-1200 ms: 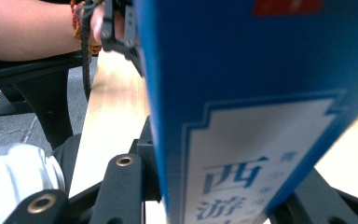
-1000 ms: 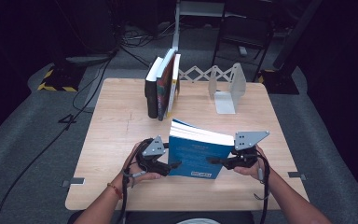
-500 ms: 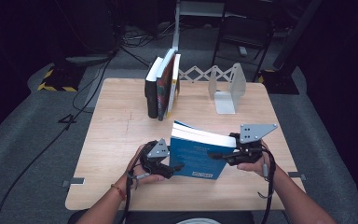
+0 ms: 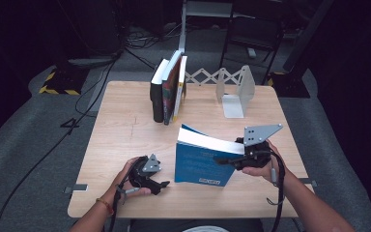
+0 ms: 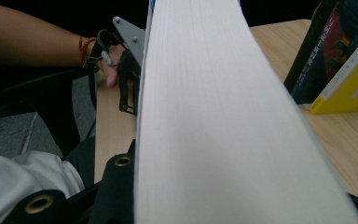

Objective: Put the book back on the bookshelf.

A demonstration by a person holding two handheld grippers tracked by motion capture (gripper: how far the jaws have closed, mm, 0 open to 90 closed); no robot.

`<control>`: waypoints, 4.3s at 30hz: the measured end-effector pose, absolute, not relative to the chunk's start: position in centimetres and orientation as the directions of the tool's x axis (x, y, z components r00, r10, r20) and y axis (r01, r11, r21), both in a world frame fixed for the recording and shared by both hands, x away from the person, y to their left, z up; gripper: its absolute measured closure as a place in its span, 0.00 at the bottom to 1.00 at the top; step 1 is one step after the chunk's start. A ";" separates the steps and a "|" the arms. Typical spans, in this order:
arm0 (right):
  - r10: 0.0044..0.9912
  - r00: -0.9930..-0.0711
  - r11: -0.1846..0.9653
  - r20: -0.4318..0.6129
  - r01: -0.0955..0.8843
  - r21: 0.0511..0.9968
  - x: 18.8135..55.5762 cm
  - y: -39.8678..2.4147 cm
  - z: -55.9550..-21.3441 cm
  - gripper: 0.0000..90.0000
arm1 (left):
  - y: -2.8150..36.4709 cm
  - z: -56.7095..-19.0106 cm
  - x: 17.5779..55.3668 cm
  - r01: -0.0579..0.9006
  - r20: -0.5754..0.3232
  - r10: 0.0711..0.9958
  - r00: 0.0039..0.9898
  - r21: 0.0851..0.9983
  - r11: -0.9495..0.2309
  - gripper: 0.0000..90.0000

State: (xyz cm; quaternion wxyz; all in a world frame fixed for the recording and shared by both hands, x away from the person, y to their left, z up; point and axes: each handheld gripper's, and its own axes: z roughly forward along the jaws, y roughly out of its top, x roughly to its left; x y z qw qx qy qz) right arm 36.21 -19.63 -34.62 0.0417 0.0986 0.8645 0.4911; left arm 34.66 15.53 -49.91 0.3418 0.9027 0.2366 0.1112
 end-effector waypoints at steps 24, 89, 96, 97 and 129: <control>0.328 -0.945 0.519 -0.008 0.173 0.837 36.0 -20.5 -32.4 0.68 | 16.6 -50.4 35.0 0.408 -0.012 0.552 0.834 0.687 -0.601 0.16; 0.827 -0.554 0.362 -0.100 0.388 0.847 48.2 -27.9 -26.5 0.68 | 16.6 -50.4 35.0 0.412 -0.020 0.551 0.834 0.687 -0.598 0.16; 0.844 -0.528 0.344 -0.096 0.394 0.853 50.3 -26.8 -25.6 0.68 | 16.6 -50.5 35.0 0.413 -0.022 0.550 0.835 0.687 -0.598 0.15; 0.845 -0.527 0.343 -0.097 0.394 0.853 50.6 -26.8 -25.5 0.68 | 16.6 -50.5 35.0 0.413 -0.023 0.551 0.835 0.687 -0.598 0.15; 0.896 -0.436 0.291 -0.082 0.437 0.851 59.2 -23.5 -27.6 0.68 | 16.6 -50.5 35.1 0.410 -0.023 0.547 0.837 0.688 -0.599 0.15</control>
